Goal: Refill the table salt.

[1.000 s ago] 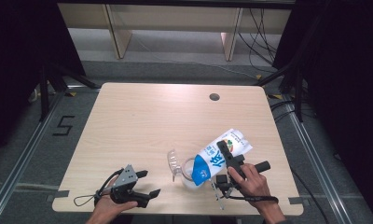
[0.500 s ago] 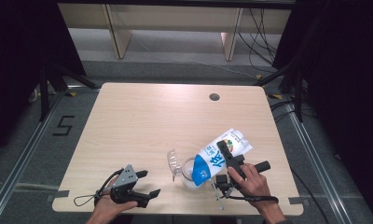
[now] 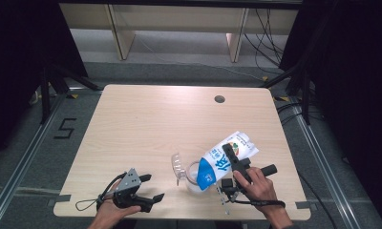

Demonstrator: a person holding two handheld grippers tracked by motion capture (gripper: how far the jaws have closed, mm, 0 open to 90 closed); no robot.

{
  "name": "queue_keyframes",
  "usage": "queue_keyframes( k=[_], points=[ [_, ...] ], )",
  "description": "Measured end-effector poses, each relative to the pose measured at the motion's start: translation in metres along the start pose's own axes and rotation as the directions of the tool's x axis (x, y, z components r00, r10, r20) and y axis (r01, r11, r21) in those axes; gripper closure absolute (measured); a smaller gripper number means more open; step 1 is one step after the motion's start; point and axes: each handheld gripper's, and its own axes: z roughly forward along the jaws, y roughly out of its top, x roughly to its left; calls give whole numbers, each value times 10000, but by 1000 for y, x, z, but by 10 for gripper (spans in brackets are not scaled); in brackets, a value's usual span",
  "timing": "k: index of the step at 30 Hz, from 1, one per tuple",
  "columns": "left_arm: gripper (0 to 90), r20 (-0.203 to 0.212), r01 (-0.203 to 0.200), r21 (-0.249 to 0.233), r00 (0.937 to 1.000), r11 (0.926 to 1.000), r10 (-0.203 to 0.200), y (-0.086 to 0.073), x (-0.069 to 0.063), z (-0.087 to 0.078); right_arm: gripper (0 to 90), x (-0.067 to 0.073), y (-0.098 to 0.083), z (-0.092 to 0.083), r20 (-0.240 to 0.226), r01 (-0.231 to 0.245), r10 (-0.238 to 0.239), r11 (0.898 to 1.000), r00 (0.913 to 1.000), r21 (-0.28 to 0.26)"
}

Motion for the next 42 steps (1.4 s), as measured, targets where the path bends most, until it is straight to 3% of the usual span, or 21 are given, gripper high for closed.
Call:
queue_keyframes(
  k=[18,26,27,29,32,34,36,40,41,42],
  points=[
    [161,2,-6,3,10000,10000,6,0,0,0,670,0,0,0,26,-25,24,10000,10000,12],
    [161,-34,-16,20,10000,10000,16,0,0,0,674,-1,1,0,19,172,-172,9998,9999,-39],
    [161,-61,22,14,10000,10000,-22,0,0,0,674,2,1,1,134,-184,186,9997,9997,-146],
    [161,-56,11,18,10000,10000,-11,0,0,0,674,3,1,1,40,-229,229,9996,9997,-137],
    [161,42,-79,11,10000,10000,79,0,1,0,675,0,0,-1,-98,259,-258,9996,9996,101],
    [161,32,-14,19,10000,10000,14,0,0,0,677,-3,1,1,235,674,-668,9973,9975,-280],
    [161,9,5,13,10000,10000,-5,0,0,0,680,-2,1,1,209,590,-584,9979,9981,-264],
    [161,37,-59,14,10000,10000,59,0,1,0,683,-5,1,0,31,1003,-1002,9949,9950,-140],
    [161,7,2,6,10000,10000,-2,0,0,0,683,-2,0,0,-44,743,-743,9972,9972,-75],
    [161,8,-19,1,10000,10000,19,0,0,0,684,-2,0,0,-113,783,-784,9969,9969,-38]
  ],
)
